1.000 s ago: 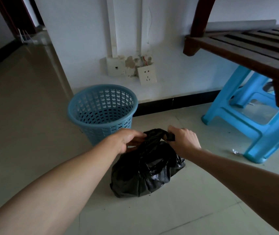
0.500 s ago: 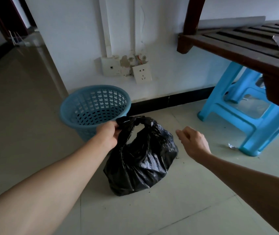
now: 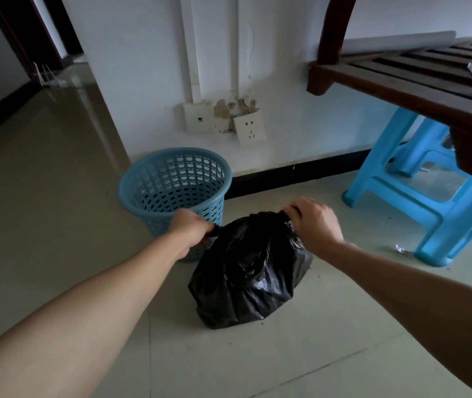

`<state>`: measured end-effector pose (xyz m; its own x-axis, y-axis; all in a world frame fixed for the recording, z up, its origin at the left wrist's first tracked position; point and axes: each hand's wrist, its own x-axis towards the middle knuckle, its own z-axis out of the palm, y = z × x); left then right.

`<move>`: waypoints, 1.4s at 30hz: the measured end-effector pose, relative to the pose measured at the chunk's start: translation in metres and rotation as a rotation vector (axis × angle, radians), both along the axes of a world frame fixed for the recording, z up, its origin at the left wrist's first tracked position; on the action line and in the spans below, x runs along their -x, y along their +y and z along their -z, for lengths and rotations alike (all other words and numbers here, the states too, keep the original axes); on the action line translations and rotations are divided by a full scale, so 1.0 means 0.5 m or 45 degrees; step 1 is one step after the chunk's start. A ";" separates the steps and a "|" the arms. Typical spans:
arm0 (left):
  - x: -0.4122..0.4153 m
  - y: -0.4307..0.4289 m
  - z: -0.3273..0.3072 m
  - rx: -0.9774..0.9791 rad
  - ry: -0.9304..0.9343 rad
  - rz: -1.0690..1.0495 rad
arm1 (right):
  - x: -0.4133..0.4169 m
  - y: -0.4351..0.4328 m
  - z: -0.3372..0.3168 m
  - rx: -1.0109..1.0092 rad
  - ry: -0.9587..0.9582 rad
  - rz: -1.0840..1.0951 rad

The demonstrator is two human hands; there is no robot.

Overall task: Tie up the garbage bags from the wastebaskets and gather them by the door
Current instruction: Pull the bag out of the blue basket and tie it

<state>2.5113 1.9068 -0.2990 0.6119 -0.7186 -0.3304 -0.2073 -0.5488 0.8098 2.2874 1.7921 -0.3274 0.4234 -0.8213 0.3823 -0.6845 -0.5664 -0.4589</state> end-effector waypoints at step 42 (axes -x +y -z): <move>0.018 0.060 0.090 -0.812 -0.869 1.073 | -0.034 0.068 -0.037 -1.557 -1.135 0.231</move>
<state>2.5022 1.9368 -0.3442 0.2243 -0.7979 -0.5596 -0.9544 -0.2960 0.0395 2.3045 1.8261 -0.3088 0.2913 -0.8268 -0.4812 0.0440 0.5140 -0.8567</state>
